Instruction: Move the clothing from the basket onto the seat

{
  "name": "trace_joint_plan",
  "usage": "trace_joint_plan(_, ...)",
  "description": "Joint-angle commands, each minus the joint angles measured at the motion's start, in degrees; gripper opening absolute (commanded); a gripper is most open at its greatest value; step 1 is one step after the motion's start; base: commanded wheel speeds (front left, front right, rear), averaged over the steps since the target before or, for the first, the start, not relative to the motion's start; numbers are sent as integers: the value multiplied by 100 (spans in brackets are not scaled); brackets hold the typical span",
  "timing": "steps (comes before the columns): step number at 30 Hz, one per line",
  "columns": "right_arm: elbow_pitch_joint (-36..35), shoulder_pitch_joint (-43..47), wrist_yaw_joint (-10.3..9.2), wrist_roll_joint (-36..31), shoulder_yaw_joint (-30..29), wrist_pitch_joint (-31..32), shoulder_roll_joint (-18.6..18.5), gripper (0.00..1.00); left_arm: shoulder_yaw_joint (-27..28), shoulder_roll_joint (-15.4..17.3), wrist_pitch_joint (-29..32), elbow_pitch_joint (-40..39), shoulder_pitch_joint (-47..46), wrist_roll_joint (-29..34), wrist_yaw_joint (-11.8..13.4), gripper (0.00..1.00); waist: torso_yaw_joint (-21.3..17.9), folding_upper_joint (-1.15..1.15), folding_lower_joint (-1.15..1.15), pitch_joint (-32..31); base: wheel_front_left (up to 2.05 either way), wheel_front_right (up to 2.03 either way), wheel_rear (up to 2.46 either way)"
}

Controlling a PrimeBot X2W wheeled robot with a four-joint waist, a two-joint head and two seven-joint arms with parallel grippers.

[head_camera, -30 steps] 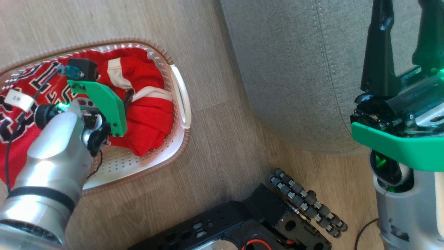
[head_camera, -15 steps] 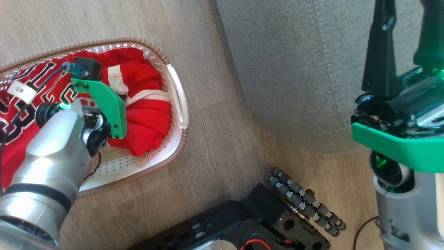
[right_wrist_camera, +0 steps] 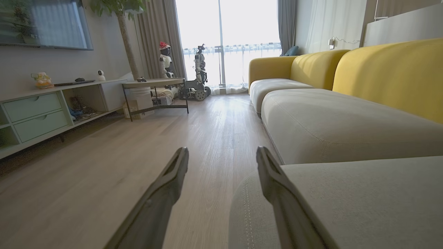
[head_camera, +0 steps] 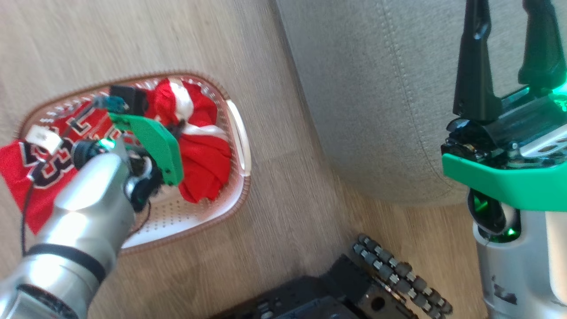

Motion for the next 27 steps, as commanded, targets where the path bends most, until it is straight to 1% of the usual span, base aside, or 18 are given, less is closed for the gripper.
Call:
trace_joint_plan(1, -131, 165, 42, -63, 45, -28, 33, 100, -7, 22, -162, -186, 195, -88, -35, 0, 179, 0, 0, -423, 0, 0, 0)
trace_joint_plan(10, 270, 497, 42, -334, 29, -28, 33, 100, -388, -75, -905, -699, 702, -649, -35, 0, 627, 0, 0, -1641, 0, 0, 0)
trace_joint_plan(18, 518, 838, 42, -317, -16, -28, -57, 100, -699, -8, -1550, -1286, 954, -917, -35, 0, 1080, 0, 0, -2538, 0, 0, 0)
trace_joint_plan(23, 683, 1153, 42, -284, -53, -28, -133, 100, -722, 56, -1795, -1673, 1048, -998, -35, 0, 1362, 0, 0, -3057, 0, 0, 0)
trace_joint_plan(27, 806, 1403, 42, -237, -58, -28, -240, 100, -628, 112, -1888, -1978, 1084, -915, -35, 0, 1560, 0, 0, -3473, 0, 0, 0)
